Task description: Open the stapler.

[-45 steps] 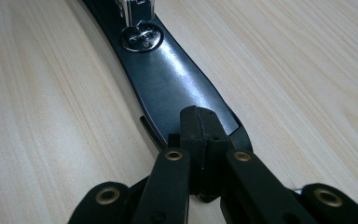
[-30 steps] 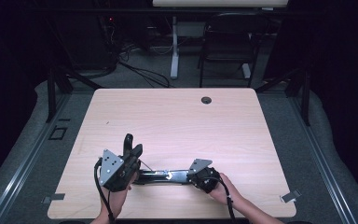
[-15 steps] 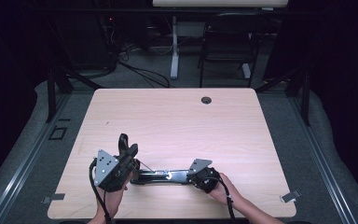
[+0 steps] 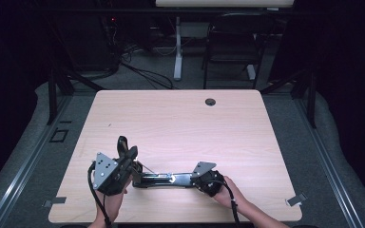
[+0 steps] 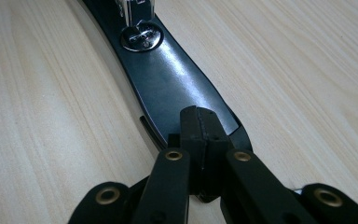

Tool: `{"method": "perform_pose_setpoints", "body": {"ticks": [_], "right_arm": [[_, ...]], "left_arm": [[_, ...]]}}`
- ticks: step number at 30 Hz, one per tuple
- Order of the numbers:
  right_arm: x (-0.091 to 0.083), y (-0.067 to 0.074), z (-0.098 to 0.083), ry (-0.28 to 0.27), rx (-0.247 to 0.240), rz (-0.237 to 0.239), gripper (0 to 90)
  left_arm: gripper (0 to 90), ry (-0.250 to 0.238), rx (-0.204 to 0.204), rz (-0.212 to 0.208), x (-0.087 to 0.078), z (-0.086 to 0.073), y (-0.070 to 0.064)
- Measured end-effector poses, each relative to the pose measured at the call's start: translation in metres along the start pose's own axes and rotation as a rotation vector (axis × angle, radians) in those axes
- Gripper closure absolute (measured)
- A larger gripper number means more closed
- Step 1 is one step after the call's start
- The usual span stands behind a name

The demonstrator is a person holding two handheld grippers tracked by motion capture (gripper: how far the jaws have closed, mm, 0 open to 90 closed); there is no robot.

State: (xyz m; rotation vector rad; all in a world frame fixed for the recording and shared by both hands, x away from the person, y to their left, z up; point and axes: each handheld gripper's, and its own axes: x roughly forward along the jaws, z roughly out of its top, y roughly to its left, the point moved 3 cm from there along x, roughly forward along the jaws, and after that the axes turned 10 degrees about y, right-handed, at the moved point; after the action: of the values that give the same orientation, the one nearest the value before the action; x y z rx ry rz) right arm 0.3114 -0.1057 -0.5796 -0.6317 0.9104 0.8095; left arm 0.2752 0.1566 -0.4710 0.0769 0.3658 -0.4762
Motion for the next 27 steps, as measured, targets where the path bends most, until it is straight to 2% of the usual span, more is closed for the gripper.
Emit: {"method": "perform_pose_setpoints", "body": {"ticks": [11, 14, 15, 17, 21, 24, 27], "right_arm": [[0.000, 0.000, 0.000, -0.003, 0.001, -0.002, 90.0], [0.000, 0.000, 0.000, -0.001, -0.001, 0.002, 90.0], [0.000, 0.000, 0.000, 0.000, 0.000, 0.000, 90.0], [0.000, 0.000, 0.000, 0.001, 0.001, -0.002, 90.0], [0.001, 0.001, 0.000, -0.006, 0.000, -0.003, 90.0], [0.000, 0.000, 0.000, -0.005, -0.004, -0.009, 90.0], [0.001, 0.000, 0.000, -0.006, -0.002, -0.007, 90.0]], "left_arm": [[90.0, 0.004, -0.004, 0.003, -0.001, -0.001, 0.002], [90.0, 0.003, -0.012, 0.009, -0.003, -0.002, 0.005], [89.9, 0.004, -0.020, 0.023, -0.003, -0.002, 0.006], [88.9, 0.006, -0.070, 0.045, -0.004, -0.003, 0.015], [89.0, 0.035, -0.181, 0.080, -0.006, -0.009, 0.043], [89.3, 0.064, -0.232, 0.098, -0.006, -0.014, 0.057], [89.6, 0.082, -0.271, 0.095, -0.004, -0.017, 0.064]]}}
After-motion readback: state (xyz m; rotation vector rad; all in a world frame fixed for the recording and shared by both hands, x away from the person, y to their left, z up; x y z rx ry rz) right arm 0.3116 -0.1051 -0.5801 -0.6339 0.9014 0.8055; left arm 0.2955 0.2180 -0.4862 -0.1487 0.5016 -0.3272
